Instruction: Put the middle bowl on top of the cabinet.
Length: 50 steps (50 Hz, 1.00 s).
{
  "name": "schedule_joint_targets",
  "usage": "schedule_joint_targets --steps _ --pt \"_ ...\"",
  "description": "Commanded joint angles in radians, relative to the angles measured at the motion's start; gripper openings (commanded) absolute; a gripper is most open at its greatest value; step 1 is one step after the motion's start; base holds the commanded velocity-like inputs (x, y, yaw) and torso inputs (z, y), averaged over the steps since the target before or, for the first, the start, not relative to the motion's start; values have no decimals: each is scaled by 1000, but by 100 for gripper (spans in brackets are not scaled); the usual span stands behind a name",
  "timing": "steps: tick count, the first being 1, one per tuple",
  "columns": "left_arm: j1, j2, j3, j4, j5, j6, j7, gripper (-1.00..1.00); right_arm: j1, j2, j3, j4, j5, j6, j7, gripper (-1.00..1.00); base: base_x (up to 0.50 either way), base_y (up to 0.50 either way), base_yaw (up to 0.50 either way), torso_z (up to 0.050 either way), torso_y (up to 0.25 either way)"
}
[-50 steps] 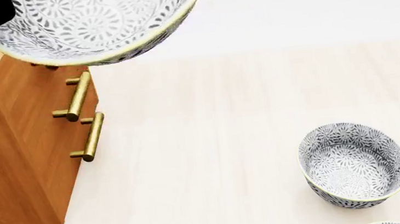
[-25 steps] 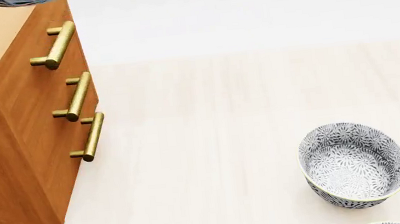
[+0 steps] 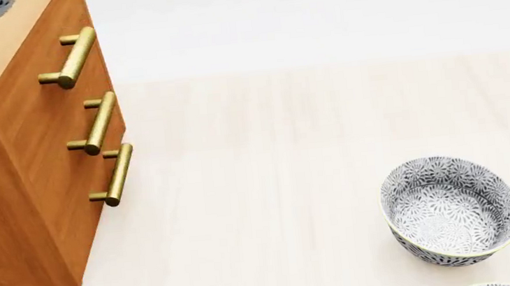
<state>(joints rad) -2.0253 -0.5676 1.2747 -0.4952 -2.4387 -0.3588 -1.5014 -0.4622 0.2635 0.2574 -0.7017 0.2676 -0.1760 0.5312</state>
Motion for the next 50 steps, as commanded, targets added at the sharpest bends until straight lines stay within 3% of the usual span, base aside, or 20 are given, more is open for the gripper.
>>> schedule_joint_targets --steps 1,4,16,50 --pt "16 -2 -16 -86 43 53 23 -100 -6 -17 32 -6 -14 3 -22 100 0 0 0 0 0" --pt "49 -26 -38 -63 29 136 -10 -100 -7 -15 32 -7 -13 3 -22 100 0 0 0 0 0" --pt "121 -59 -22 -65 40 215 -3 -100 -20 -11 40 -12 -6 -7 -19 100 0 0 0 0 0" --pt "200 -27 25 -219 59 200 105 -100 -10 -4 32 -1 -9 -17 -6 100 0 0 0 0 1"
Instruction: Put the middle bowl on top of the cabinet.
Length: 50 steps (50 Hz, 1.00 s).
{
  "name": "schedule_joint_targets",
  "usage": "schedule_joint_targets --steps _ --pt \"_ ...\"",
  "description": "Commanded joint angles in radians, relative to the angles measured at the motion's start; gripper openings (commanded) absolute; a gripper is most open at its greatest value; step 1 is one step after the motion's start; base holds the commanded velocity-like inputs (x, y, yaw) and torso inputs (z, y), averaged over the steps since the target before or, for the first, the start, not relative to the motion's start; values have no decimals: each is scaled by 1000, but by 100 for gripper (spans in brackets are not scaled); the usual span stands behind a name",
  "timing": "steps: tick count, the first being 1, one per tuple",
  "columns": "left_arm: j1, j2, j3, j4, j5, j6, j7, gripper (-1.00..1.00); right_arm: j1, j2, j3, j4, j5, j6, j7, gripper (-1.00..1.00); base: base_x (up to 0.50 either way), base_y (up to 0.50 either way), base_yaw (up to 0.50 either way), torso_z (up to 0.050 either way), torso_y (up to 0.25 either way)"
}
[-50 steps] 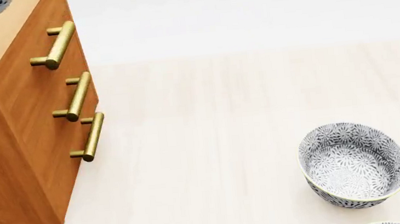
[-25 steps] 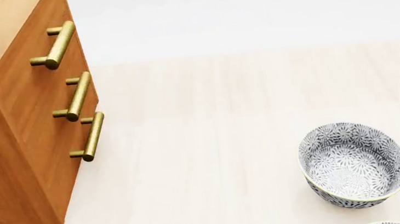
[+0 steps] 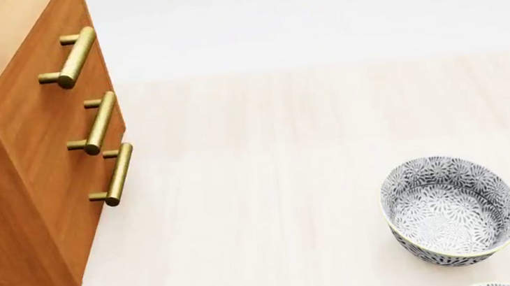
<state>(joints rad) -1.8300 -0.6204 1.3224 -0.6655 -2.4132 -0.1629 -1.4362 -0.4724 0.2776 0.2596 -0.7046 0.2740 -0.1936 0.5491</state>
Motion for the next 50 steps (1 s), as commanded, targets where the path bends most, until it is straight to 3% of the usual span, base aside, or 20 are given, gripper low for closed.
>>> schedule_joint_targets --steps 1,33,34,44,50 --pt "9 25 -22 -50 35 6 42 -100 0 -18 30 1 -16 0 -24 100 0 0 0 0 0" --pt "47 54 7 -116 67 -21 119 -100 -34 -11 42 -14 -5 -19 -18 100 0 0 0 0 0" --pt "39 59 13 -131 71 -41 126 100 -35 -11 43 -16 -5 -19 -17 100 0 0 0 0 0" --pt "25 57 23 -127 82 -55 111 100 -40 -10 42 -18 -5 -22 -15 100 0 0 0 0 0" --pt "-25 17 49 -11 163 -19 49 100 -36 -7 38 -14 -5 -20 -14 100 0 0 0 0 0"
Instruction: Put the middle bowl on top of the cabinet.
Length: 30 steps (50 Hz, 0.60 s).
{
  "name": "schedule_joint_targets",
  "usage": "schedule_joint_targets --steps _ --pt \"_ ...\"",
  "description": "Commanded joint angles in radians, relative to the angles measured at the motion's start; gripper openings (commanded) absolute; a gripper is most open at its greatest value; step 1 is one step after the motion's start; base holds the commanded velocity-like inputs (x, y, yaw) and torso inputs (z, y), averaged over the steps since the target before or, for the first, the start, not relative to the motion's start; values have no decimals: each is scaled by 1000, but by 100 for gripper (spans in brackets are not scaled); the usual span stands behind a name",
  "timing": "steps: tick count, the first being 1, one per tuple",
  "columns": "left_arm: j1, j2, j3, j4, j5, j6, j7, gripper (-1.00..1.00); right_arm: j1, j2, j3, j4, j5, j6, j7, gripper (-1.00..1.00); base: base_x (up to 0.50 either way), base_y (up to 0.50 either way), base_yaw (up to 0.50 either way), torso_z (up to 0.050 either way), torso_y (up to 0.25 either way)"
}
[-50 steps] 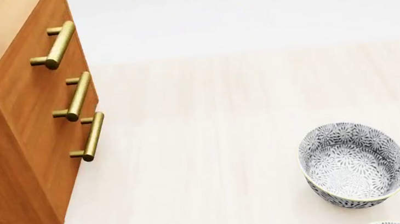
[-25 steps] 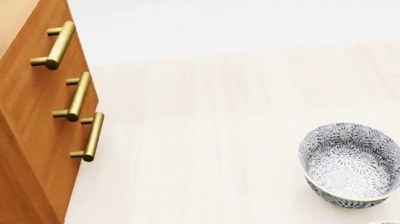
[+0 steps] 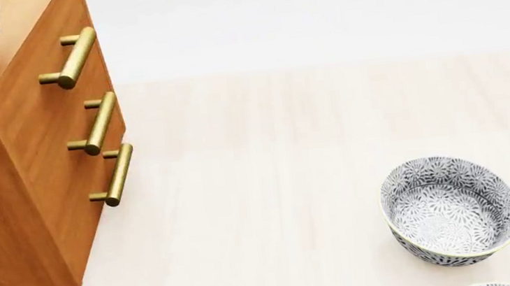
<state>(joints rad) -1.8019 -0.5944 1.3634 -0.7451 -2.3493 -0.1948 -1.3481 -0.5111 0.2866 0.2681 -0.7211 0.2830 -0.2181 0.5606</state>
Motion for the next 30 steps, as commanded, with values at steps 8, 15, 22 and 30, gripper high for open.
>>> schedule_joint_targets --steps 8,15,22,30 --pt "-130 -41 19 172 157 21 -105 100 6 -14 29 7 -13 1 -25 100 0 0 0 0 0" --pt "-201 -69 30 275 223 27 -149 100 7 -11 30 9 -10 -2 -24 100 0 0 0 0 0" --pt "-229 -108 29 374 254 38 -176 100 3 -9 33 11 -6 -9 -24 100 0 0 0 0 0" --pt "-229 -198 40 598 341 73 -187 100 1 -7 36 14 -2 -14 -24 100 0 0 0 0 0"
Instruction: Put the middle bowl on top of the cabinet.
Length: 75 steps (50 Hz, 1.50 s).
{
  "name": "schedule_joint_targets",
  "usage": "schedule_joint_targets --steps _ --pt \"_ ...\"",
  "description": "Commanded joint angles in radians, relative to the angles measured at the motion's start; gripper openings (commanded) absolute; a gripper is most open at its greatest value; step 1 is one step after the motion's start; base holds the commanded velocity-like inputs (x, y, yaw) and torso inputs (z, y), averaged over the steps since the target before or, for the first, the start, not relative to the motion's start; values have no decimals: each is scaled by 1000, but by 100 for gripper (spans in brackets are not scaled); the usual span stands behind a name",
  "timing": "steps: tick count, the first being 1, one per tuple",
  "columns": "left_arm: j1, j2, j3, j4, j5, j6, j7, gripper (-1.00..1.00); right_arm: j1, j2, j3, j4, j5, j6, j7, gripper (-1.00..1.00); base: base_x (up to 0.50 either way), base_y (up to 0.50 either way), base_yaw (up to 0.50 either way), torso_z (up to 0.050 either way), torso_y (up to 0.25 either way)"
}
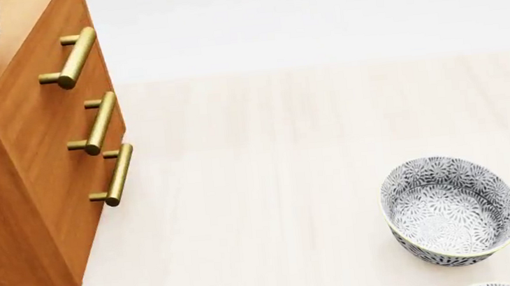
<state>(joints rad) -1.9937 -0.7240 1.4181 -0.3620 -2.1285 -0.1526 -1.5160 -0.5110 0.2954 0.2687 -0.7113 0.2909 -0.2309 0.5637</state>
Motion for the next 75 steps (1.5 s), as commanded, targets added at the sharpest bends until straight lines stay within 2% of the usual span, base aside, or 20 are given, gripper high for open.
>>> schedule_joint_targets --steps 1,16,23,26,35,38,45,46,50,52,55,58,66,75 --pt "-29 -77 -18 241 116 36 -13 100 1 -16 35 5 -10 -1 -27 100 0 0 0 0 0" --pt "38 -233 37 657 384 115 -28 100 -10 -8 42 11 0 -14 -31 100 0 0 0 0 0" --pt "83 -277 57 791 500 166 -39 100 -21 -8 53 12 10 -26 -31 100 0 0 0 0 0" --pt "130 -300 65 853 551 210 -7 100 -21 -7 51 12 9 -26 -31 100 0 0 0 0 0" --pt "244 -348 115 992 774 258 -32 100 -26 -5 49 13 8 -29 -31 100 0 0 0 0 0" --pt "318 -363 140 1025 863 301 -26 100 -26 -3 48 16 7 -32 -32 100 0 0 0 0 0" --pt "467 -351 195 1016 1046 372 -13 100 -26 0 44 16 5 -29 -32 100 0 0 0 0 0" --pt "522 -346 214 1018 1107 410 -10 100 -31 1 47 14 7 -30 -32 100 0 0 0 0 0" --pt "600 -341 230 1027 1202 438 -39 100 -38 1 48 11 6 -33 -33 100 0 0 0 0 0" --pt "649 -333 229 1035 1250 445 -49 100 -39 1 48 15 6 -36 -35 100 0 0 0 0 0" --pt "774 -314 141 1031 1331 388 -52 100 -49 2 51 8 8 -40 -35 100 0 0 0 0 0" --pt "858 -285 149 983 1396 434 -36 100 -58 1 62 13 19 -54 -38 100 0 0 0 0 0" --pt "990 -264 138 972 1563 438 -47 100 -55 4 54 11 12 -48 -38 100 0 0 0 0 0" --pt "1096 -233 135 916 1656 481 -27 100 -47 9 49 15 9 -41 -37 100 0 0 0 0 0"
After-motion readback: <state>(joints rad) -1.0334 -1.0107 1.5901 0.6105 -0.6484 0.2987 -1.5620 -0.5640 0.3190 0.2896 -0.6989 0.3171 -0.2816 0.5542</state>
